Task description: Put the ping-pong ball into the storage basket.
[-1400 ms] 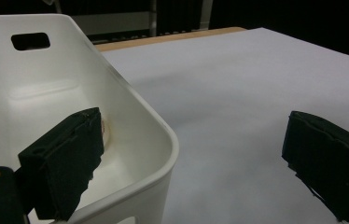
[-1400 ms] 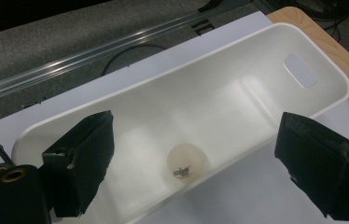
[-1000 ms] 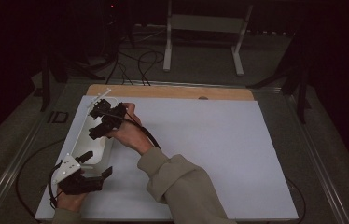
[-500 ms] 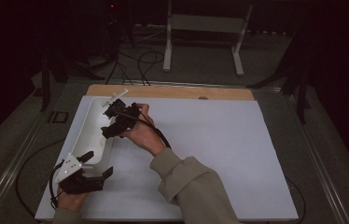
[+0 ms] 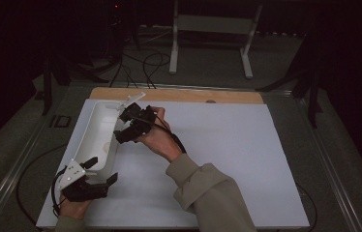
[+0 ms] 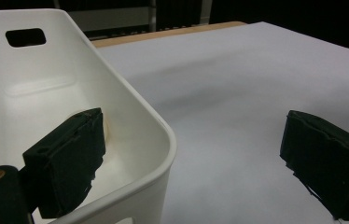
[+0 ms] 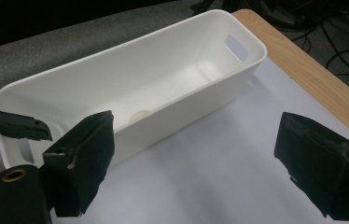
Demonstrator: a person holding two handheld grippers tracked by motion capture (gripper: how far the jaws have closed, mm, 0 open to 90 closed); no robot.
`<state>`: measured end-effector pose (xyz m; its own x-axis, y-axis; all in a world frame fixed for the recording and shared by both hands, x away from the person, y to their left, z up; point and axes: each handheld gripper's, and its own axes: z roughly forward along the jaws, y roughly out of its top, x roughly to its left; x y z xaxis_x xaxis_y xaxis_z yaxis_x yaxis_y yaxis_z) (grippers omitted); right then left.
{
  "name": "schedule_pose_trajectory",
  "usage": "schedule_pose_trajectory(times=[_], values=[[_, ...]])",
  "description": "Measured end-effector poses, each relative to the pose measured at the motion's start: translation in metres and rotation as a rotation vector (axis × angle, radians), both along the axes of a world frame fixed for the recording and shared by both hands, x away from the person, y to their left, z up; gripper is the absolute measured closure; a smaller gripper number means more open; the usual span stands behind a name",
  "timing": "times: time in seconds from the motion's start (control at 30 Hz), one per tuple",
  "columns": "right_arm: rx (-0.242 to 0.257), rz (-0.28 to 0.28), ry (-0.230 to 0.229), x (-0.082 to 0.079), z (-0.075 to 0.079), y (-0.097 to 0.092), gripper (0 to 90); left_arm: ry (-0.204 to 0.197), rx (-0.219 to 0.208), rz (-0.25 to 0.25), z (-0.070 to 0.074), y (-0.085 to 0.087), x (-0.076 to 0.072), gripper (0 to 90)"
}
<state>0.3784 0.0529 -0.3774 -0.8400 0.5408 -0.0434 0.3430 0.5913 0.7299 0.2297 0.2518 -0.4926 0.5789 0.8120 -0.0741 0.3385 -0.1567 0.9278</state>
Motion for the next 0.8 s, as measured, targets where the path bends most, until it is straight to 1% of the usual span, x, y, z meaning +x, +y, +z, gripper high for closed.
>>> schedule_pose_trajectory(times=[0.27, 0.43, 0.5, 0.8], values=[[0.01, -0.006, -0.013, -0.002, 0.0, -0.019, 10.9, -0.002, 0.003, 0.001, 0.0, -0.001, 0.0, 7.3], [0.02, -0.019, -0.015, -0.004, -0.002, -0.032, 10.8, -0.003, 0.005, 0.002, 0.0, -0.002, 0.0, 6.5], [0.026, -0.022, -0.025, -0.005, -0.004, -0.038, 10.8, -0.002, 0.006, 0.002, 0.0, -0.002, 0.0, 6.1], [0.049, -0.04, -0.03, -0.009, -0.01, -0.065, 10.6, -0.005, 0.008, 0.004, -0.001, -0.002, 0.001, 5.0]])
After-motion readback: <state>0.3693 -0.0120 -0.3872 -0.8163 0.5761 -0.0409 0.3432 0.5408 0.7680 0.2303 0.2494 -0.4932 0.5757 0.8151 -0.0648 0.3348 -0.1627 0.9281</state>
